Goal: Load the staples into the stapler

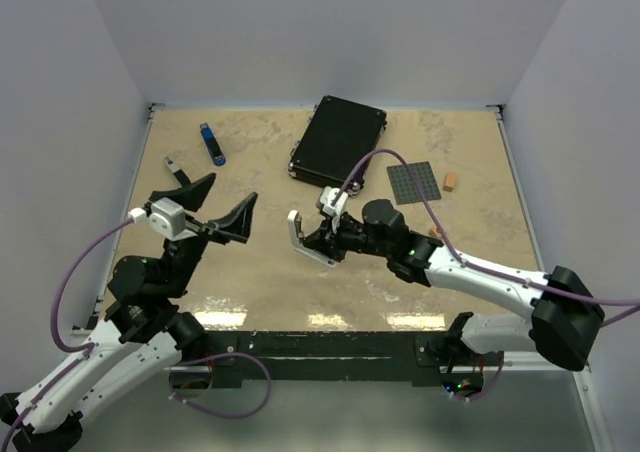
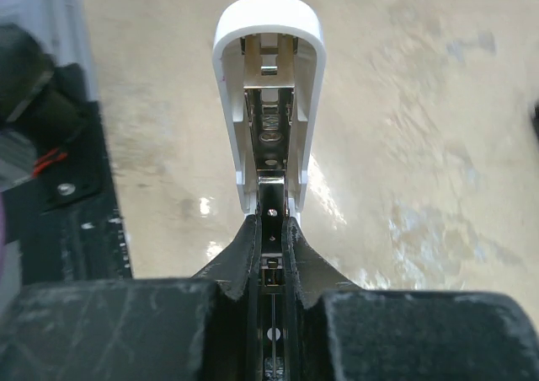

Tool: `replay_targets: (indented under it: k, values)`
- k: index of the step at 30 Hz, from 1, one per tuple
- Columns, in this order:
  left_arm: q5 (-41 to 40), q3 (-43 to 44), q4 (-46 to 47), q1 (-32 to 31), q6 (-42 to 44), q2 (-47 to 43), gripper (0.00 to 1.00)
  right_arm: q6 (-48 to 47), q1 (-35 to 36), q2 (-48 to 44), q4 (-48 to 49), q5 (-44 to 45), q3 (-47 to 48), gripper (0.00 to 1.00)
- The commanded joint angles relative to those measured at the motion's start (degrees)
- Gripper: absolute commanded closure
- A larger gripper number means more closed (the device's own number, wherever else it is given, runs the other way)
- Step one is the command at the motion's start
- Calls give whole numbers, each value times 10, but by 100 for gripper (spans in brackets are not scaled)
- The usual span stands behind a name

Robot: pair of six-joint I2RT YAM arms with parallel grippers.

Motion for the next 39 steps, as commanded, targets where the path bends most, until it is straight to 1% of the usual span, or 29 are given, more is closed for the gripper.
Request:
replay_targets:
  k: [1, 3, 4, 6, 7, 10, 15, 19, 25, 27, 28, 31, 34, 36, 37, 39]
  values:
    - [-231, 63, -152, 3, 34, 17, 0, 48, 20, 57, 51, 147, -6, 100]
    - [-256, 70, -168, 2, 34, 21, 0, 66, 39, 104, 61, 190, 5, 100]
    - [-269, 69, -189, 2, 60, 21, 0, 72, 46, 122, 66, 229, 8, 100]
    - [-282, 62, -197, 3, 73, 23, 0, 86, 67, 151, 78, 268, 20, 100]
    - [-306, 60, -200, 2, 75, 24, 0, 92, 71, 179, 83, 291, 23, 100]
    - [-322, 43, -204, 3, 79, 26, 0, 111, 87, 222, 107, 330, 30, 100]
    - [-350, 34, -217, 9, 87, 32, 0, 119, 96, 270, 155, 352, 29, 100]
    - [-351, 32, -221, 17, 85, 32, 0, 123, 98, 294, 219, 356, 7, 100]
    - [-336, 31, -225, 34, 75, 32, 0, 101, 105, 312, 256, 353, -10, 100]
    - [-324, 30, -225, 42, 74, 32, 0, 99, 108, 316, 250, 355, -6, 96]
    - [-319, 30, -226, 46, 72, 33, 0, 101, 111, 315, 238, 358, -1, 88]
    - [-302, 31, -228, 60, 67, 39, 0, 101, 119, 312, 225, 366, 4, 75]
    - [-283, 31, -229, 75, 61, 41, 0, 107, 121, 298, 209, 370, 7, 68]
    - [-269, 31, -229, 87, 57, 42, 0, 110, 122, 289, 199, 372, 9, 65]
    - [-266, 31, -229, 90, 55, 43, 0, 113, 121, 277, 187, 374, 13, 61]
    - [-261, 31, -229, 94, 53, 45, 0, 115, 121, 262, 174, 377, 16, 58]
